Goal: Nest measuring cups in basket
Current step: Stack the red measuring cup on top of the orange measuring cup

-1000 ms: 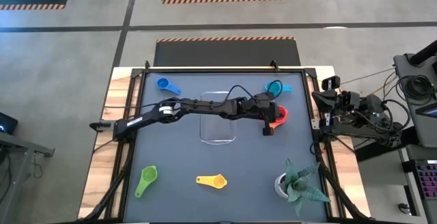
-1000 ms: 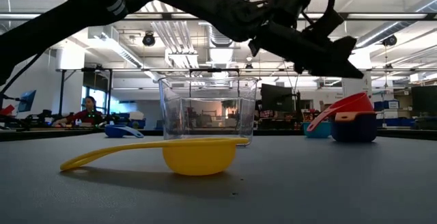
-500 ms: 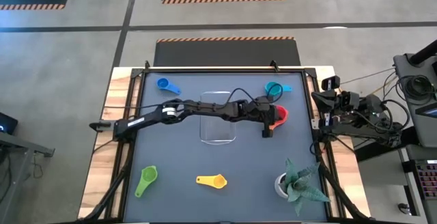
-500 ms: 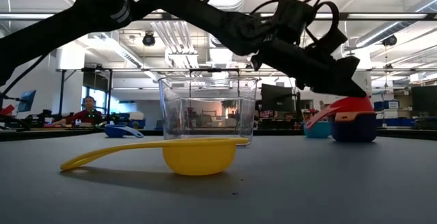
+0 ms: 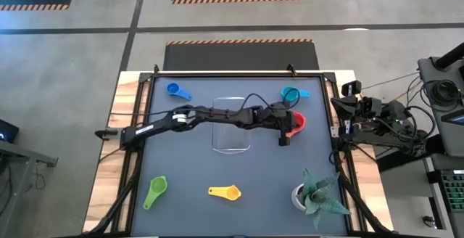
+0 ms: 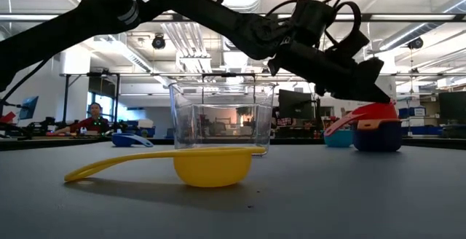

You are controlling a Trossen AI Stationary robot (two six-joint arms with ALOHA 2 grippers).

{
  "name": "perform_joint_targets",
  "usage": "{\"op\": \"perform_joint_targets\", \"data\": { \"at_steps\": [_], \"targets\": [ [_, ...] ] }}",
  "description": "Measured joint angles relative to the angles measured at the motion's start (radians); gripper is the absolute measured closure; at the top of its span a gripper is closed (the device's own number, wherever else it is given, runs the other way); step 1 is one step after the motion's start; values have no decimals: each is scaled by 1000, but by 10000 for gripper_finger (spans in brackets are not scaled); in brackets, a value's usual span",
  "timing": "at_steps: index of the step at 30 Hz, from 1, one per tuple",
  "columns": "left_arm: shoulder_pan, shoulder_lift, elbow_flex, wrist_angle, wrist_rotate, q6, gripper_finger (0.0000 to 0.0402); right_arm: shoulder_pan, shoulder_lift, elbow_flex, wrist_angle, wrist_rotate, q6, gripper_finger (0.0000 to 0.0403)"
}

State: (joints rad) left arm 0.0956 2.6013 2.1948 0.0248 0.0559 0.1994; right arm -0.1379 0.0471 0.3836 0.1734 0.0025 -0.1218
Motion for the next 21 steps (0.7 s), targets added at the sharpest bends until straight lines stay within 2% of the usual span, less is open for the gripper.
{"op": "perform_joint_targets", "data": {
  "at_steps": [15,21],
  "targets": [
    [0,9,25,17,-1,-25,401,0,0,0,1,0,-4,394],
    [7,4,50,52,-58,43,401,0,0,0,3,0,-4,394]
  ]
}}
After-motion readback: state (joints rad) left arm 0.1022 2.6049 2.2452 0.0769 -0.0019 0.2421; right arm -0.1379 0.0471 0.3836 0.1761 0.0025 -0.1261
